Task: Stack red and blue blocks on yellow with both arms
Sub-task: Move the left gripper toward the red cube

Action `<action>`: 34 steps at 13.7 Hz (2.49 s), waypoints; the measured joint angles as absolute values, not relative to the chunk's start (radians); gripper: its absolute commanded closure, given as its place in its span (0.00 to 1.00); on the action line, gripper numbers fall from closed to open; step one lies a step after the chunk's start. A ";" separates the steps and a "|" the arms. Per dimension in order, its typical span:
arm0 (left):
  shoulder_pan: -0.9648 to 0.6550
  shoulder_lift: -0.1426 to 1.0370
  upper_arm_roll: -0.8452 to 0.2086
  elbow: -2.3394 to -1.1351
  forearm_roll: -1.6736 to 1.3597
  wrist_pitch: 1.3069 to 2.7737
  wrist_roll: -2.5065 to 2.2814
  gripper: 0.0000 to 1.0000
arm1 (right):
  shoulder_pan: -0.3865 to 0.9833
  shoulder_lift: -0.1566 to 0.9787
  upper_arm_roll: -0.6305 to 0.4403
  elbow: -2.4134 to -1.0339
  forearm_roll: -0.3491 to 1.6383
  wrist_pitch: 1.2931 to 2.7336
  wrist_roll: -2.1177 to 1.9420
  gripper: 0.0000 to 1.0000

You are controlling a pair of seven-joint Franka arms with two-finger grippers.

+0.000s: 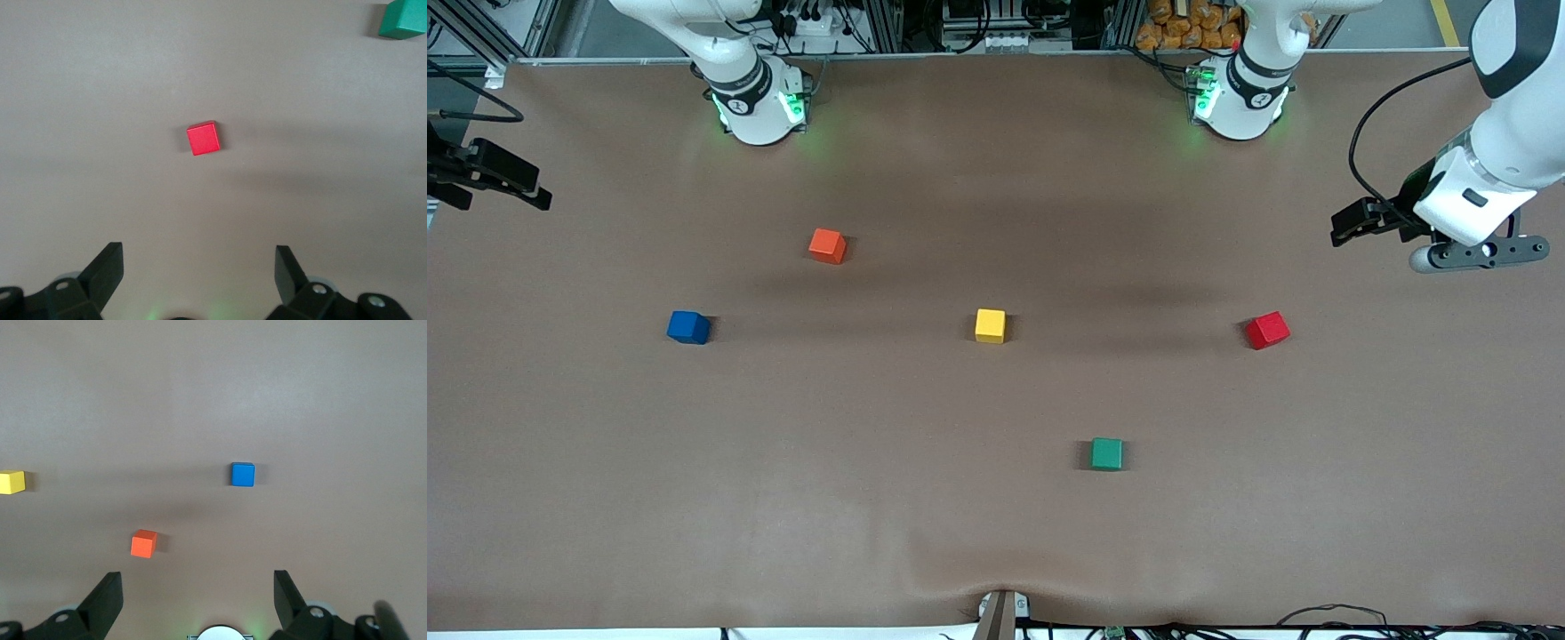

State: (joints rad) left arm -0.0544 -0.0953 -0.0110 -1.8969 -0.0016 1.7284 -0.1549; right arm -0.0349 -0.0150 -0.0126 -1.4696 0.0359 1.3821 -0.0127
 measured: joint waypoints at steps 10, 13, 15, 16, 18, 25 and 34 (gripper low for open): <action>-0.054 -0.056 -0.012 -1.897 -0.002 1.744 -0.156 0.00 | -0.035 -0.015 -0.013 -1.470 0.036 1.382 -0.014 0.00; -0.054 -0.049 -0.012 -1.898 -0.002 1.744 -0.156 0.00 | -0.035 -0.015 -0.013 -1.470 0.036 1.383 -0.014 0.00; -0.053 -0.048 -0.012 -1.899 -0.002 1.744 -0.156 0.00 | -0.035 -0.014 -0.013 -1.470 0.036 1.383 -0.014 0.00; -0.053 -0.048 -0.012 -1.899 -0.002 1.745 -0.156 0.00 | -0.035 -0.014 -0.014 -1.470 0.036 1.383 -0.014 0.00; -0.053 -0.046 -0.012 -1.899 -0.002 1.753 -0.156 0.00 | -0.035 -0.014 -0.015 -1.470 0.036 1.383 -0.014 0.00; -0.054 0.003 -0.012 -1.902 -0.002 1.789 -0.156 0.00 | -0.035 -0.013 -0.016 -1.470 0.037 1.384 -0.014 0.00; -0.096 0.103 -0.023 -1.905 -0.002 1.861 -0.175 0.00 | -0.036 -0.010 -0.018 -1.470 0.043 1.391 -0.014 0.00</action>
State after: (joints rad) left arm -0.0963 0.1027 -0.0233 -1.9052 -0.0016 1.8608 -0.1750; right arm -0.0356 -0.0098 -0.0179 -1.4696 0.0431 1.3912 -0.0137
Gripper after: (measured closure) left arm 0.000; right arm 0.000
